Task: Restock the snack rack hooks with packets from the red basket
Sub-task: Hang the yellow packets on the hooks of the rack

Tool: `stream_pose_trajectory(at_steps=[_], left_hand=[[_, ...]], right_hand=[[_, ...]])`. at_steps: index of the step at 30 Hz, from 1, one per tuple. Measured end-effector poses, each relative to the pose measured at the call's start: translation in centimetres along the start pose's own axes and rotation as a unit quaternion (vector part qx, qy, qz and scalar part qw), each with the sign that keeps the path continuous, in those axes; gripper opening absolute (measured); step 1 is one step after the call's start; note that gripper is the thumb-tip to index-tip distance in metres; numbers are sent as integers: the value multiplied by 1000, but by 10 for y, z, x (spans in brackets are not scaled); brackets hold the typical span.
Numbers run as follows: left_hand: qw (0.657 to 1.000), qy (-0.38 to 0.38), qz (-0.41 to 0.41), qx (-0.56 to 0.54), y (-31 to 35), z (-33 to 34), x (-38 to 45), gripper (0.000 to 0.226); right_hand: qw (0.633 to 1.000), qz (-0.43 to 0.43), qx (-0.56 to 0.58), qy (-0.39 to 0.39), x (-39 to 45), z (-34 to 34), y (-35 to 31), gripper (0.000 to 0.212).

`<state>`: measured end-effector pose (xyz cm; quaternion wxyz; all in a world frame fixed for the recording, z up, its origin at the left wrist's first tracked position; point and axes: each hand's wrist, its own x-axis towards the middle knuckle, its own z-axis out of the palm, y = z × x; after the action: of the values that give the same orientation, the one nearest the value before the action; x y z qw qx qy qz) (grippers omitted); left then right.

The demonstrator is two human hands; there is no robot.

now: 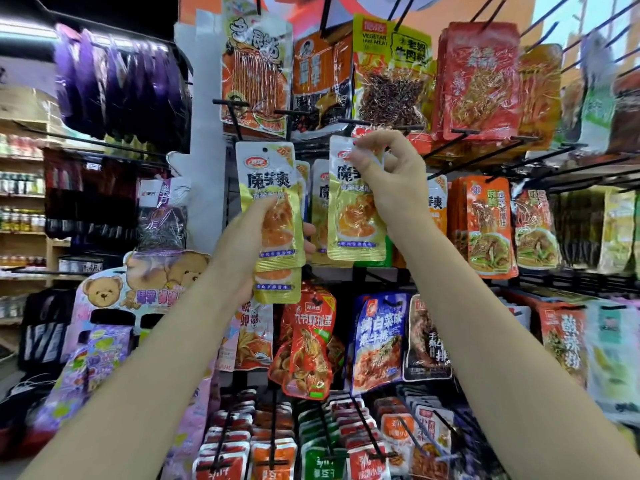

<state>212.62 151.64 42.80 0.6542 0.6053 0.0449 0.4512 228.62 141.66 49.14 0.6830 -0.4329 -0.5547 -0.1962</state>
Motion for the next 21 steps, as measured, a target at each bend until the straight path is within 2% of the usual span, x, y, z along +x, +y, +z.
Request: stream_pose_trajectory(at_steps=[4, 10, 16, 21], left_hand=[[999, -20, 27, 20, 1, 0, -6, 28], [999, -25, 39, 5, 2, -2, -8, 21], [998, -34, 43, 2, 0, -2, -8, 20], [998, -37, 44, 2, 1, -1, -7, 28]], right_hand=[[999, 7, -22, -23, 4, 7, 2, 13], [999, 32, -27, -26, 6, 9, 7, 18], [998, 48, -37, -37, 0, 6, 8, 28], [997, 63, -23, -32, -3, 6, 13, 27]])
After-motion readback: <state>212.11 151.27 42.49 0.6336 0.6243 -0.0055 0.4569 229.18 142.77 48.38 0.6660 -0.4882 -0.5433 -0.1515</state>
